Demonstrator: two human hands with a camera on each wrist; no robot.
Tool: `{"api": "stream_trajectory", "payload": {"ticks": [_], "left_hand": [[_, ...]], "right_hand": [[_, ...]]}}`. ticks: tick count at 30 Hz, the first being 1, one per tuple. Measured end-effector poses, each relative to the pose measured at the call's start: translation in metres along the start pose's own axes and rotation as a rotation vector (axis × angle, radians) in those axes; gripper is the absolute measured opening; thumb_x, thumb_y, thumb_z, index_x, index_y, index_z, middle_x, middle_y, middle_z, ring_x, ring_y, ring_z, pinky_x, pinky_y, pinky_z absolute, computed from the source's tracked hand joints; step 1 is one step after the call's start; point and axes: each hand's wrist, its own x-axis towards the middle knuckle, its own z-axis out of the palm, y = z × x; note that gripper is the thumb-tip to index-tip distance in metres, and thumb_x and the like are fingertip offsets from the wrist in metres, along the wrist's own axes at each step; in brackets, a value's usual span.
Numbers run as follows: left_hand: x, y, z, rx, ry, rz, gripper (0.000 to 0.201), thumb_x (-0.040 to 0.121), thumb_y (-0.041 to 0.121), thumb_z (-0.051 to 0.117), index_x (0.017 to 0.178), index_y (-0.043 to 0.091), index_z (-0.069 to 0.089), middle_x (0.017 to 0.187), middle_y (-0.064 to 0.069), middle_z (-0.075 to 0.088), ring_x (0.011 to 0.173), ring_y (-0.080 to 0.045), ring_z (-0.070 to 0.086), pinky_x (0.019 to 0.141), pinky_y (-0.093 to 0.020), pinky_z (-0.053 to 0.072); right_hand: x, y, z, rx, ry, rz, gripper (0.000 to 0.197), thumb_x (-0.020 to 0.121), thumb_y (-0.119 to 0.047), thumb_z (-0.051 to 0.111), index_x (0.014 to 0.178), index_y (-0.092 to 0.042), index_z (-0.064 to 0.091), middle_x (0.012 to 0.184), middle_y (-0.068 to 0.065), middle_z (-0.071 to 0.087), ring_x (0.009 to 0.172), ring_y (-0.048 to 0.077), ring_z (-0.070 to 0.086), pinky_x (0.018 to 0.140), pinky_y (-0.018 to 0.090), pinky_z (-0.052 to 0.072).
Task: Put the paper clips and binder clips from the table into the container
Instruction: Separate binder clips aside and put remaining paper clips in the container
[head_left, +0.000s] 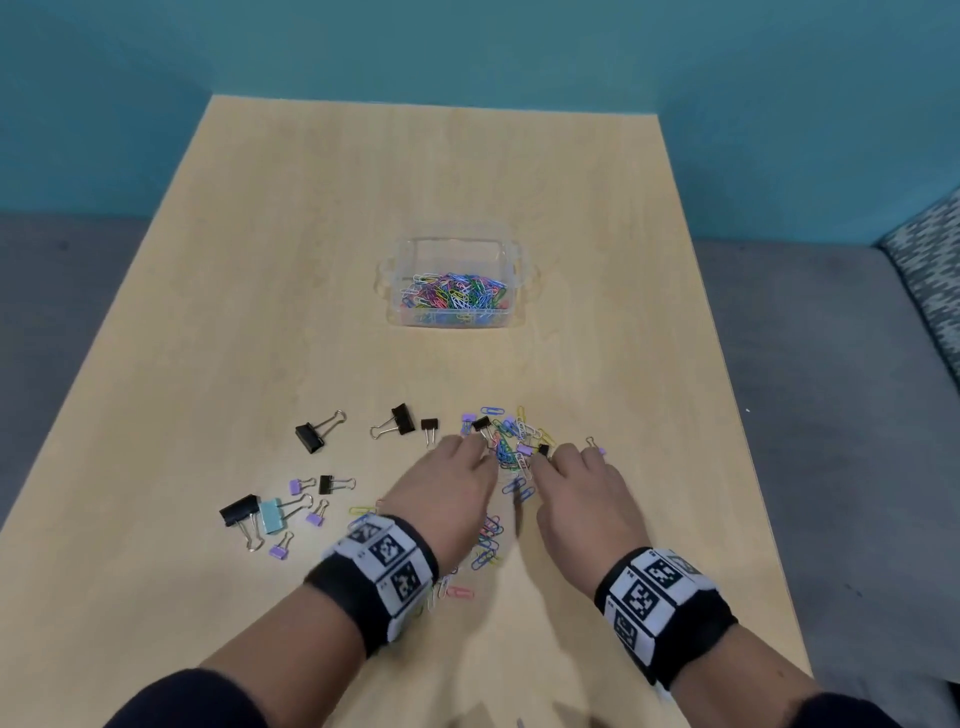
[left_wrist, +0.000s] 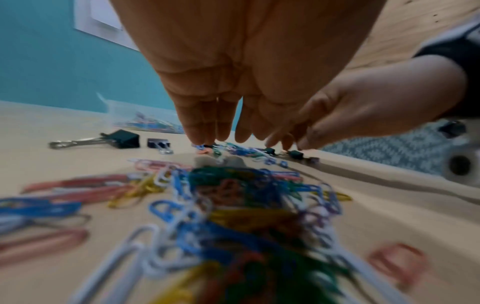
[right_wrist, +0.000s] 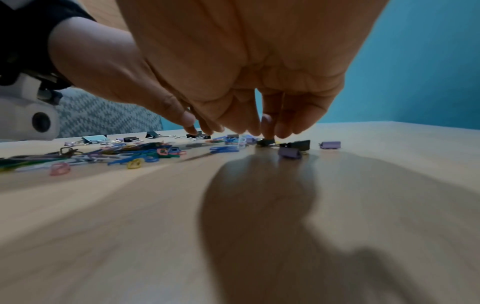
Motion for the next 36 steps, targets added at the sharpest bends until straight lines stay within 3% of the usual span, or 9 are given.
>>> {"api": "stream_trajectory", "payload": {"ticks": [3, 5, 9, 11, 17, 20, 29, 33, 36], "left_hand": [[-0.008, 0.008, 0.014, 0.026, -0.115, -0.024, 0.063, 0.068, 0.027, 0.073, 0.121, 0.003, 0.049, 0.134, -0.020, 0.044, 0.123, -0.035, 0.042, 0.100, -0.043, 0.043], [-0.011, 0.007, 0.016, 0.034, -0.119, -0.039, 0.064, 0.066, 0.030, 0.074, 0.118, 0.001, 0.051, 0.137, -0.025, 0.043, 0.130, -0.038, 0.038, 0.104, -0.044, 0.040], [-0.008, 0.001, 0.013, 0.005, -0.081, -0.060, 0.053, 0.086, 0.032, 0.029, 0.124, 0.000, 0.050, 0.143, -0.026, 0.039, 0.135, -0.038, 0.034, 0.106, -0.045, 0.037], [-0.008, -0.002, 0.011, -0.017, -0.072, -0.049, 0.054, 0.087, 0.033, 0.023, 0.119, 0.002, 0.053, 0.138, -0.024, 0.044, 0.131, -0.037, 0.040, 0.104, -0.044, 0.040], [-0.016, 0.000, 0.013, -0.033, -0.052, -0.030, 0.043, 0.087, 0.031, 0.031, 0.111, 0.005, 0.056, 0.128, -0.020, 0.052, 0.124, -0.034, 0.046, 0.102, -0.043, 0.042], [-0.018, -0.003, 0.019, -0.005, -0.111, 0.009, 0.040, 0.082, 0.033, 0.052, 0.113, 0.007, 0.052, 0.119, -0.014, 0.053, 0.121, -0.034, 0.044, 0.104, -0.042, 0.038], [-0.032, -0.001, 0.008, -0.093, 0.046, -0.006, 0.020, 0.081, 0.025, 0.040, 0.082, 0.016, 0.058, 0.087, -0.005, 0.056, 0.083, -0.027, 0.060, 0.067, -0.032, 0.050], [-0.023, -0.004, 0.010, -0.054, 0.029, -0.003, 0.036, 0.079, 0.026, 0.045, 0.110, 0.015, 0.060, 0.126, -0.008, 0.057, 0.104, -0.027, 0.055, 0.077, -0.037, 0.053], [-0.016, -0.004, 0.005, 0.011, -0.029, 0.001, 0.032, 0.070, 0.023, 0.064, 0.102, 0.018, 0.064, 0.124, -0.003, 0.060, 0.100, -0.025, 0.057, 0.068, -0.037, 0.051]], "right_hand": [[-0.007, -0.005, 0.003, 0.042, -0.046, -0.118, 0.039, 0.073, -0.016, 0.036, 0.105, -0.015, 0.058, 0.099, 0.005, 0.056, 0.087, 0.030, 0.049, 0.069, 0.040, 0.046], [-0.011, -0.009, 0.007, 0.046, -0.109, -0.186, 0.040, 0.075, -0.015, 0.039, 0.111, -0.012, 0.056, 0.112, 0.007, 0.055, 0.097, 0.031, 0.050, 0.078, 0.042, 0.048], [-0.017, -0.018, 0.011, 0.040, -0.123, -0.178, 0.044, 0.070, -0.015, 0.057, 0.114, -0.009, 0.058, 0.125, 0.012, 0.056, 0.103, 0.031, 0.054, 0.079, 0.040, 0.051], [-0.020, -0.022, 0.012, 0.074, -0.092, -0.221, 0.040, 0.074, -0.016, 0.051, 0.113, -0.010, 0.057, 0.118, 0.009, 0.056, 0.100, 0.030, 0.054, 0.077, 0.038, 0.050], [-0.019, -0.025, 0.017, 0.079, -0.053, -0.184, 0.042, 0.077, -0.017, 0.047, 0.116, -0.006, 0.057, 0.126, 0.015, 0.054, 0.123, 0.034, 0.048, 0.099, 0.041, 0.045], [-0.019, -0.027, 0.018, 0.110, -0.052, -0.220, 0.044, 0.076, -0.016, 0.048, 0.119, -0.006, 0.056, 0.126, 0.015, 0.054, 0.124, 0.035, 0.047, 0.101, 0.043, 0.043], [-0.004, -0.025, 0.018, 0.132, -0.010, -0.189, 0.041, 0.082, -0.018, 0.030, 0.116, -0.011, 0.051, 0.138, 0.015, 0.045, 0.135, 0.034, 0.036, 0.107, 0.043, 0.036], [-0.002, -0.024, 0.012, 0.121, -0.043, -0.164, 0.053, 0.077, -0.022, 0.026, 0.122, -0.010, 0.051, 0.141, 0.017, 0.044, 0.131, 0.035, 0.040, 0.103, 0.046, 0.040], [-0.005, -0.024, 0.012, 0.086, -0.067, -0.172, 0.050, 0.077, -0.023, 0.032, 0.121, -0.010, 0.053, 0.139, 0.015, 0.047, 0.127, 0.034, 0.045, 0.098, 0.044, 0.044]]}}
